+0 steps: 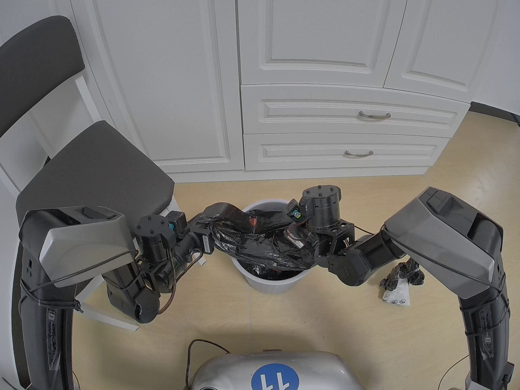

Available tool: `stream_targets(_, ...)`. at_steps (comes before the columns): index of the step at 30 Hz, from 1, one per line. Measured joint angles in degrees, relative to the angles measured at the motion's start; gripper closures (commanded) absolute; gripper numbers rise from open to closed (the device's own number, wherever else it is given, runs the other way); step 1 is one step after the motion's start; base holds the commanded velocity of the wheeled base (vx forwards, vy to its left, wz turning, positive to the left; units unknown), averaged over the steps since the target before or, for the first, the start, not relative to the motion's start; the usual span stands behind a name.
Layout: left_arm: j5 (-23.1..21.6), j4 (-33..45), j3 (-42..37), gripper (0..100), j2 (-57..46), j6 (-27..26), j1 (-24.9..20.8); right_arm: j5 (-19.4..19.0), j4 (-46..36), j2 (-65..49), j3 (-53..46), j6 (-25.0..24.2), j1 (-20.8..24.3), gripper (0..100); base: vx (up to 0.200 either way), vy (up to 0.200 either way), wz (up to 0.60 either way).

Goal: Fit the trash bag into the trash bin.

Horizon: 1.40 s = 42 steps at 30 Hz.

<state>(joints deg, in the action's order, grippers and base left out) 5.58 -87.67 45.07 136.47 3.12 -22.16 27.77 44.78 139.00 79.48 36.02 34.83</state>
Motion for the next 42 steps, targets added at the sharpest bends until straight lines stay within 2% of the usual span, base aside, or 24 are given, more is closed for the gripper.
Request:
stream_targets(6, 0.00, -0.02, 0.16, 100, 0.35, -0.11, 0.04, -1.58, 0.02, -1.26, -2.08, -1.27, -0.40, 100, 0.000, 0.000, 0.00)
stream_targets(7, 0.00, -0.02, 0.18, 100, 0.43, -0.12, 0.04, -1.83, 0.00, -1.51, -2.45, -1.34, -0.40, 0, 0.000, 0.000, 0.00)
stream_targets(19, 0.02, -0.07, 0.05, 100, 0.57, -0.23, 0.00, -1.94, 2.38, -5.47, -6.96, 0.16, 2.33, 0, 0.000, 0.000, 0.00)
stream_targets(23, 0.02, -0.07, -0.04, 100, 0.60, -0.23, 0.00, -1.77, 2.38, -7.38, -10.76, 3.04, 2.10, 0, 0.000, 0.000, 0.00)
stream_targets(28, 0.02, -0.05, -0.04, 100, 0.79, -0.33, 0.00, -2.56, 2.00, -9.89, -13.42, 8.47, -1.15, 0, 0.000, 0.000, 0.00)
stream_targets(31, 0.02, -0.05, -0.04, 100, 0.93, -0.44, -0.07, -5.46, 0.85, -11.00, -13.58, 13.24, -3.13, 0, 0.000, 0.000, 0.00)
stream_targets(33, 0.02, -0.10, -0.15, 100, 1.01, -0.66, -0.27, -9.33, -1.40, -11.54, -12.95, 15.63, -4.57, 0, 0.000, 0.000, 0.00)
stream_targets(42, 1.83, -0.07, -0.45, 100, 2.00, -2.94, -1.65, -15.21, -12.26, -10.97, -5.69, 18.01, -5.84, 0, 0.000, 0.000, 0.00)
